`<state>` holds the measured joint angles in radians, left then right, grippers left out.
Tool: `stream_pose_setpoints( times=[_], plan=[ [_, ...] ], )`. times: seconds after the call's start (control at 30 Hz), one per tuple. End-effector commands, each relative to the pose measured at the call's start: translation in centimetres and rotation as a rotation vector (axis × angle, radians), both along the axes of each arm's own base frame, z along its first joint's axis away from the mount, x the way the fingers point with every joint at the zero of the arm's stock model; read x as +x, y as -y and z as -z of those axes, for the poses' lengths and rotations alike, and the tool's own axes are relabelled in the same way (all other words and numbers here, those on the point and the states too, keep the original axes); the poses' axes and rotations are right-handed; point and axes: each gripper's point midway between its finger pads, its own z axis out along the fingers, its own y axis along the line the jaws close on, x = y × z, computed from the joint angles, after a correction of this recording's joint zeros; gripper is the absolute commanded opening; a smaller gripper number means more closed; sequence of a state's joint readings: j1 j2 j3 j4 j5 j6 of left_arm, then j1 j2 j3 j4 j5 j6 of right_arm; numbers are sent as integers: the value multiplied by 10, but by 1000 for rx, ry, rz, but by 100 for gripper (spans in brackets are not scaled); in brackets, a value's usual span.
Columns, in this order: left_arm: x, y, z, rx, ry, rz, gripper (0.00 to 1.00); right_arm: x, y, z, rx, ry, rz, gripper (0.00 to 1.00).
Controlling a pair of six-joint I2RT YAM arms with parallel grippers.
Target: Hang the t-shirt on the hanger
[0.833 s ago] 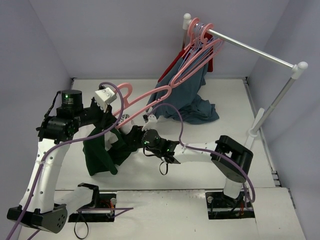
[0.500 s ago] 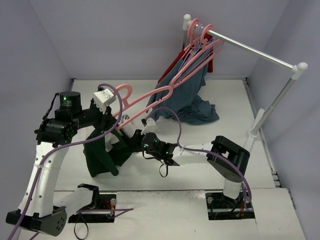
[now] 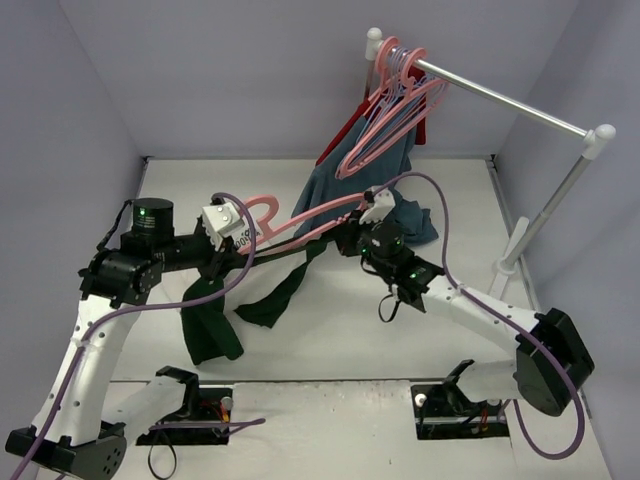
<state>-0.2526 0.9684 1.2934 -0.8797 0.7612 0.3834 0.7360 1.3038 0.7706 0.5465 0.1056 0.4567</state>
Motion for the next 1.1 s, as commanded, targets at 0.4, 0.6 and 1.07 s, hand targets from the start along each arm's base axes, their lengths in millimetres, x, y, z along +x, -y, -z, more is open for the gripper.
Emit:
stream_pose_setpoints(
  times=[0.4, 0.6, 1.07],
  plan=[
    [2, -22, 28, 196, 96, -40, 0, 49, 104, -11, -180, 12, 66, 0],
    [-7, -17, 31, 177, 101, 8, 0, 61, 133, -12, -241, 20, 101, 0],
    [0, -2, -39, 131, 224, 97, 0, 97, 149, -149, -299, 245, 86, 0]
  ],
)
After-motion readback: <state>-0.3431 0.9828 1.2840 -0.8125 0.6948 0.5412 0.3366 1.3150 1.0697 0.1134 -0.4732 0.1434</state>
